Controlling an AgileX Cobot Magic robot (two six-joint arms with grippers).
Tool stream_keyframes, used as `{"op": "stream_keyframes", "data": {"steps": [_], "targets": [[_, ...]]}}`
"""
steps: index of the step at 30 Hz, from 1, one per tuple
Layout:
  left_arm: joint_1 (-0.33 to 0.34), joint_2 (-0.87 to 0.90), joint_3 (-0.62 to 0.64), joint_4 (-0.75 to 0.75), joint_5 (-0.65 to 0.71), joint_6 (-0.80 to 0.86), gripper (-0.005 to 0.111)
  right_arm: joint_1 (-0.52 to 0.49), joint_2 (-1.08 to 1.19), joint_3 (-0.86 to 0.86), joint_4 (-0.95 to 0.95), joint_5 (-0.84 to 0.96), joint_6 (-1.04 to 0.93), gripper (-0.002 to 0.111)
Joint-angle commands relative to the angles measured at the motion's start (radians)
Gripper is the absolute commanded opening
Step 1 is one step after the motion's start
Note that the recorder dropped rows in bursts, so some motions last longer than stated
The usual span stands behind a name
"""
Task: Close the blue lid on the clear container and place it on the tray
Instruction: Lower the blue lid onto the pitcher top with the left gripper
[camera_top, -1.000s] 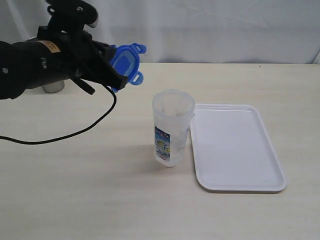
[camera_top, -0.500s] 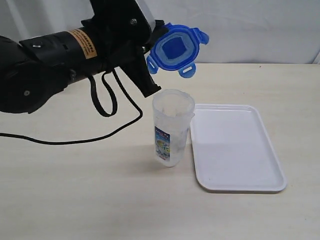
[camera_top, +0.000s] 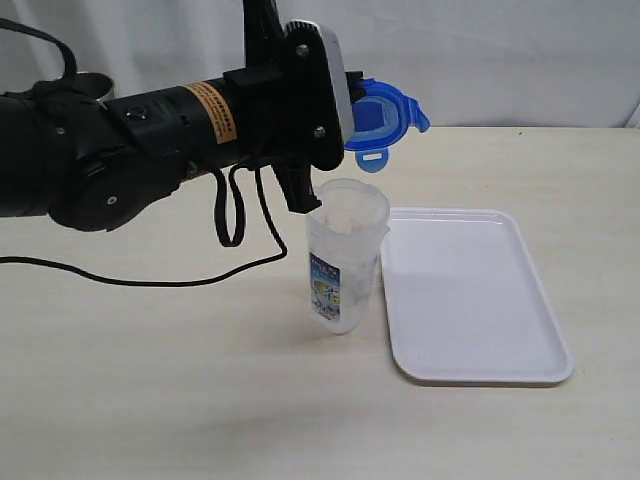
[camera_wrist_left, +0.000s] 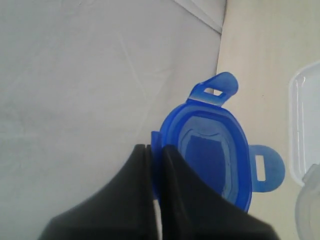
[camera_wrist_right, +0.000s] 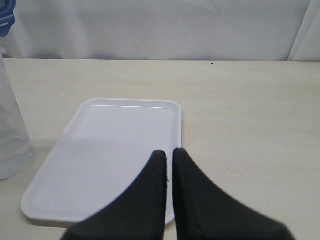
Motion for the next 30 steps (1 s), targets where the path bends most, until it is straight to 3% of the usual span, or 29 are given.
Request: {"op": "stream_keyframes", "data": {"steps": [1,6,13,19,25,30], "targets": [[-0.003,0.028,-0.046,-0.014,-0.025,0.027,0.0,-0.006,-0.006,0.002,0.002,0.0,-0.007,0.005],[0.0,0.028,-0.059,-0.029,-0.028,0.055,0.0,-0.006,-0.006,0.002,0.002,0.0,-0.007,0.005],[-0.002,0.028,-0.055,-0.029,0.076,0.181,0.0,-0.006,-0.006,0.002,0.002,0.0,-0.007,0.005],[-0.002,0.028,-0.055,-0.141,0.094,0.181,0.0,-0.006,-0.006,0.002,0.002,0.0,-0.007,0.005],[-0.02,0.028,-0.055,-0.141,0.193,0.177,0.0,-0.006,-0.006,0.002,0.002,0.0,-0.007,0.005],[-0.038,0.019,-0.055,-0.143,0.15,0.177,0.0,-0.006,-0.006,0.002,0.002,0.0,-0.007,0.005]]}}
